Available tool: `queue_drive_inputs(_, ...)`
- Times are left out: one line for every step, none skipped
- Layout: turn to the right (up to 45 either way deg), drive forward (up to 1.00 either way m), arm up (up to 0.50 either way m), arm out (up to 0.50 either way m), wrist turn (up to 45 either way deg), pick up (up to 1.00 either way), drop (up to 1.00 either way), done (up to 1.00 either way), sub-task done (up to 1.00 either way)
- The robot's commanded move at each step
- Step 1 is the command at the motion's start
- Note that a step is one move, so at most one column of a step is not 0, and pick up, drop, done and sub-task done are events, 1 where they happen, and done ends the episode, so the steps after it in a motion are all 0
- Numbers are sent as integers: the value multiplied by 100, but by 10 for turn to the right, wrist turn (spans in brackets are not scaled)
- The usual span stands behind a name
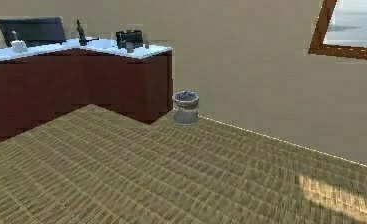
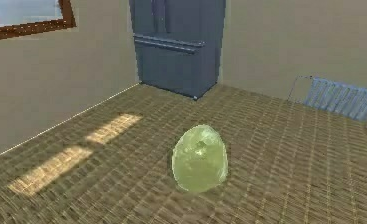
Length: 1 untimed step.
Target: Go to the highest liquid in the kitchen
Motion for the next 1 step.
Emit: queue_drive_inputs(0, 100, 0, 0, 0, 0, 0, 0, 0)
